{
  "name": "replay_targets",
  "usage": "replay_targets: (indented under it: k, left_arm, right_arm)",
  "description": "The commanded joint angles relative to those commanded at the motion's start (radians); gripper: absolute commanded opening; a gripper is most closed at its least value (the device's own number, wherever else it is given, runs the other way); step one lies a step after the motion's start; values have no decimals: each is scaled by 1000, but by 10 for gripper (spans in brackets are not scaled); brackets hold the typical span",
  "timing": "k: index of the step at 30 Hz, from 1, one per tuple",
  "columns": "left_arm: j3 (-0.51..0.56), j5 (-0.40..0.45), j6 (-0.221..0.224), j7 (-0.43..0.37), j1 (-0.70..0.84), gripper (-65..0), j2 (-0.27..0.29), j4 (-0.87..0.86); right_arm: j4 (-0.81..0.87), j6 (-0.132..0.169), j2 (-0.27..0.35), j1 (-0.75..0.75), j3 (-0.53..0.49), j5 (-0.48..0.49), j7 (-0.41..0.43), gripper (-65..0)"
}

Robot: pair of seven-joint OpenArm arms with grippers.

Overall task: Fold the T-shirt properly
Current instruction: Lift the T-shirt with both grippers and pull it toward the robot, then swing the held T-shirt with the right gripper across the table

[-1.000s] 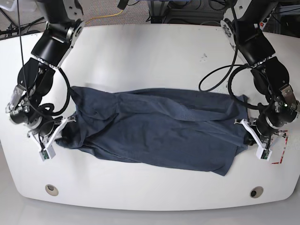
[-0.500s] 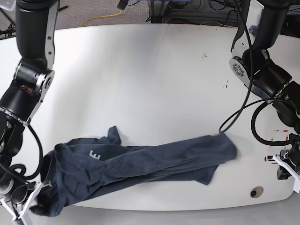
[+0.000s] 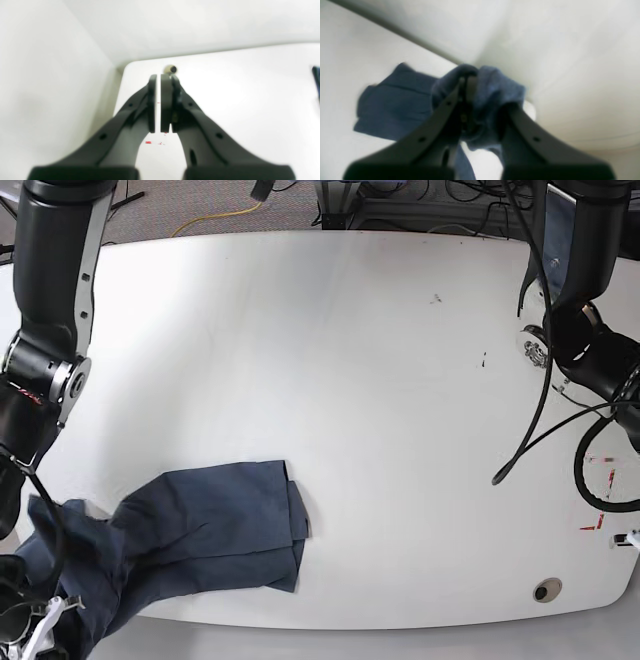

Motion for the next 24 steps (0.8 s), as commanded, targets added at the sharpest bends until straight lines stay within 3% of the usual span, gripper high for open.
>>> replay_targets:
  k: [5, 12, 17, 21, 24]
  left_arm:
    - [-3, -61, 0, -5, 68, -650, 0, -3]
    - [-87, -74, 0, -5, 106, -650, -6, -2]
    - [-127, -74, 0, 0, 123, -650, -49, -3]
    - [-135, -75, 0, -5, 167, -650, -89, 2]
    - [-149, -75, 0, -5, 198, -650, -95, 3]
  right_arm:
    - [14, 0, -2, -6, -18, 0, 2, -650]
    - [15, 0, -66, 109, -173, 0, 2, -650]
    - [9, 0, -150, 259, -267, -8, 2, -650]
    - [-12, 0, -227, 264, -345, -11, 5, -650]
    - [-78, 0, -298, 264, -348, -11, 5, -650]
